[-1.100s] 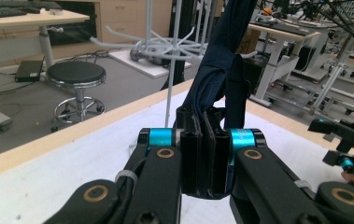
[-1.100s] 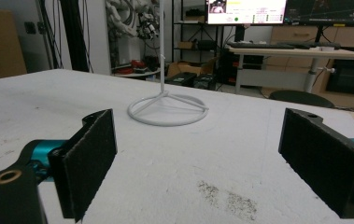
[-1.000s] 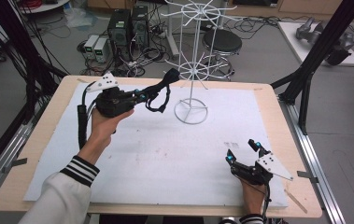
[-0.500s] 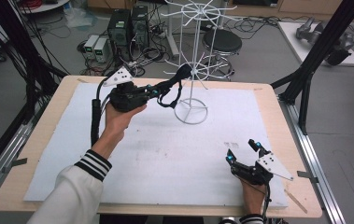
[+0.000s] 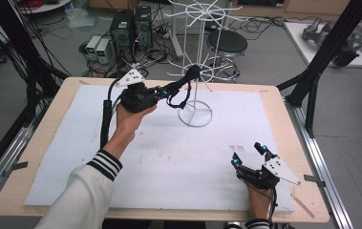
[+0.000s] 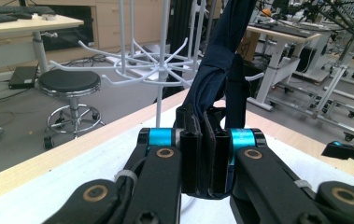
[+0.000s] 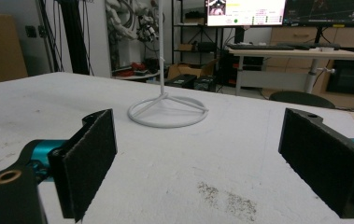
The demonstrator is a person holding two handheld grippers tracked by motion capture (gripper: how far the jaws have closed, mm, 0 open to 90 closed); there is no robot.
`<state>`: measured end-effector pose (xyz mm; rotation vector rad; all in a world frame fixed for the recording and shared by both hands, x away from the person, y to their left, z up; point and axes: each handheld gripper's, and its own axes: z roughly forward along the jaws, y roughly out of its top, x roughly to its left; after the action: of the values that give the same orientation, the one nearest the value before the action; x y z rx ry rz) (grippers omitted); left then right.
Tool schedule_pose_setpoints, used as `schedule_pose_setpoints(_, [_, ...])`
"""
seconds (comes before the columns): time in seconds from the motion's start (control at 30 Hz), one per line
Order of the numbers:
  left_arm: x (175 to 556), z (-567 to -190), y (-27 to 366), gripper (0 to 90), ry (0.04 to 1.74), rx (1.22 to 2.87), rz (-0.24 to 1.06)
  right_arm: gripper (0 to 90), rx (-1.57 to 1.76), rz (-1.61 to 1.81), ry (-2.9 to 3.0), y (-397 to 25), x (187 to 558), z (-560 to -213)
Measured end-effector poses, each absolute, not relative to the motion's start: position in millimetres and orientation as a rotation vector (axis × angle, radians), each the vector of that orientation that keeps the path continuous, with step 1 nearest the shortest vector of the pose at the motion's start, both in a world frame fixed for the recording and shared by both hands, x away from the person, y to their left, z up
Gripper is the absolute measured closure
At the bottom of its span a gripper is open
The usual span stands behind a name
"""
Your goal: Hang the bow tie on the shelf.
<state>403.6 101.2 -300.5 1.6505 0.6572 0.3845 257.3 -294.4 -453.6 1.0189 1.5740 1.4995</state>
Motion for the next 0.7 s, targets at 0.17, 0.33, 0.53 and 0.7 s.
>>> schedule_pose_setpoints(0.17, [412, -307, 97, 86.4, 0.674, 1.647, 0.367, 10.5, 1.020, 1.501, 1.573, -295, 257, -454])
schedule_pose_setpoints(0.33, [418, -314, 94, 86.3, 0.685, 1.655, 0.366, 10.5, 1.013, 1.503, 1.569, -295, 258, -454])
schedule_pose_setpoints(0.53, [420, -317, 88, 85.9, 0.681, 1.666, 0.401, 10.5, 1.011, 1.506, 1.568, -295, 258, -454])
schedule_pose_setpoints(0.7, [421, -319, 86, 79.8, 0.695, 1.673, 0.429, 10.5, 1.012, 1.504, 1.565, -295, 258, -454])
